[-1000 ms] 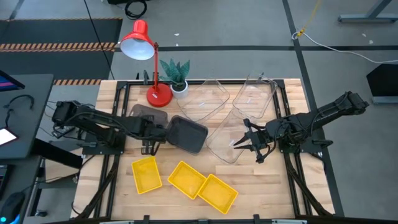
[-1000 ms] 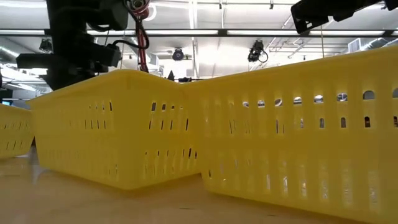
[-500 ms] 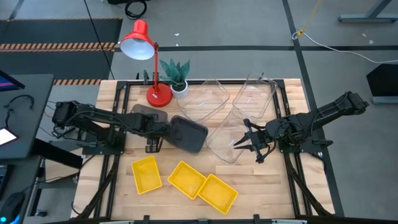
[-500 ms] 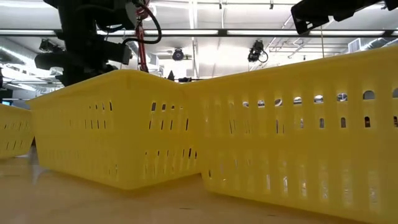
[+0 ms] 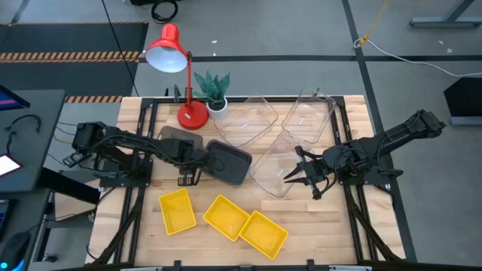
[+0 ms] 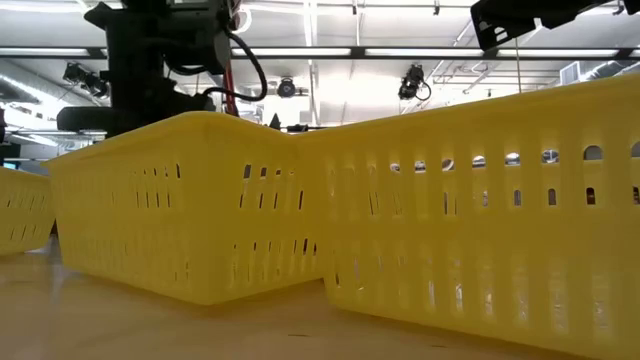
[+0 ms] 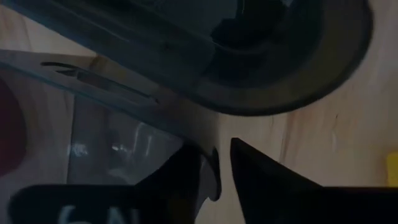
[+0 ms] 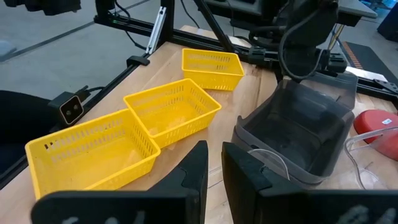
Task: Stack baskets by color
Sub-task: Stack the left black bin on the black bins
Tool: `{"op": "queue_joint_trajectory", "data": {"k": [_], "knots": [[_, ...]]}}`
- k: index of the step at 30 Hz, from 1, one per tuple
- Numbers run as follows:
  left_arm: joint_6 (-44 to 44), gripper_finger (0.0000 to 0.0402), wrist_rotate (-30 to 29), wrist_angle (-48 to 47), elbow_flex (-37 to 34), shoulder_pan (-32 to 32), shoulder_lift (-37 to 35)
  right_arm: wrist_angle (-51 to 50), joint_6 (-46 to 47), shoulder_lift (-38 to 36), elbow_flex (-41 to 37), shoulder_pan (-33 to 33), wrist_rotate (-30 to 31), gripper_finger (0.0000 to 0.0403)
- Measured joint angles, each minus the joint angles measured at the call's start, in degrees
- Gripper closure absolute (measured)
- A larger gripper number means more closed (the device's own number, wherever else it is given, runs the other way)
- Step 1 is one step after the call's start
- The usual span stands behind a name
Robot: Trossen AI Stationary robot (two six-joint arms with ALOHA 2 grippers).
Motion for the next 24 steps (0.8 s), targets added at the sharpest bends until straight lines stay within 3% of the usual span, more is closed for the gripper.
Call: {"op": "queue_joint_trajectory", "data": {"k": [8, 15, 24], "knots": [[0.80, 0.0389, 0.20, -3.91, 0.88, -0.02, -0.37, 0.02, 0.00, 0.00, 0.00, 0.00, 0.00, 0.0351], [-0.12, 0.0392, -1.45, -14.12, 6.05, -0.04, -0.39, 0.31, 0.00, 0.00, 0.00, -0.02, 0.00, 0.0351], [-3.54, 0.0392, -7.13, -25.65, 19.24, -0.71, -0.39, 0.31, 0.00, 0.00, 0.00, -0.02, 0.00, 0.0351]]}}
